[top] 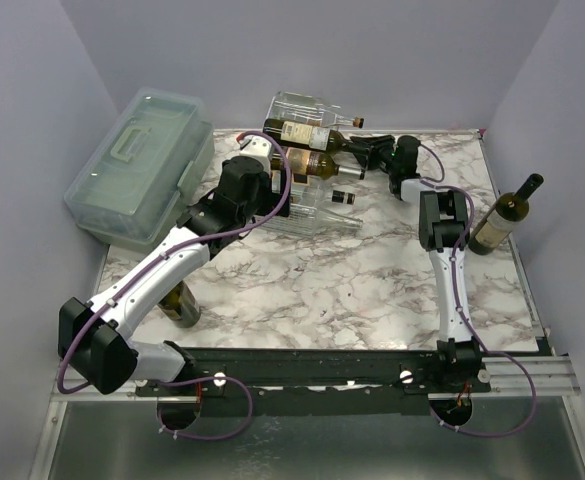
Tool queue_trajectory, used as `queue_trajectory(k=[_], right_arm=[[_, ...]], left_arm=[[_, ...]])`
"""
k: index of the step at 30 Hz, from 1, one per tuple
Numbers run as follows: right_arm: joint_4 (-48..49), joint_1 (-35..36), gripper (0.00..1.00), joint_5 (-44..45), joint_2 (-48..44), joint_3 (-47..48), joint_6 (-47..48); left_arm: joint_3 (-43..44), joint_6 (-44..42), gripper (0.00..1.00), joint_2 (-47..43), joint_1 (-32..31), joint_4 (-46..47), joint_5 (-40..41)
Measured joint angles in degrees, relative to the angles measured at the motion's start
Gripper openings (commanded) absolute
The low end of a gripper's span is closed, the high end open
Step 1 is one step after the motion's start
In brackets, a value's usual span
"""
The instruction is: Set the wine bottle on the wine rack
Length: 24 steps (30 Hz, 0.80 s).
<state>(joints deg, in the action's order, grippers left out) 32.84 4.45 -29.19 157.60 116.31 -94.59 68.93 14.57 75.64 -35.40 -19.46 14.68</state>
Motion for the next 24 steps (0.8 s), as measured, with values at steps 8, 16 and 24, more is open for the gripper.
queue_trajectory(k=[8,16,24], right_arm=[[-0.4,0.0,0.67,0.2,-0.7,-0.4,1.1],[-3.0,0.0,0.82,1.7,-6.5,-7.3,2.4],[-7.9,0.0,0.86,4.3,-12.1,-13.8,3.9]], left_arm=[[0.0,0.0,0.98,0.2,-0.3,0.0,-0.1],[0.0,0.0,0.99,0.2,-0.3,0.0,-0.2],[0.0,0.0,0.99,0.2,-0.3,0.0,-0.2]])
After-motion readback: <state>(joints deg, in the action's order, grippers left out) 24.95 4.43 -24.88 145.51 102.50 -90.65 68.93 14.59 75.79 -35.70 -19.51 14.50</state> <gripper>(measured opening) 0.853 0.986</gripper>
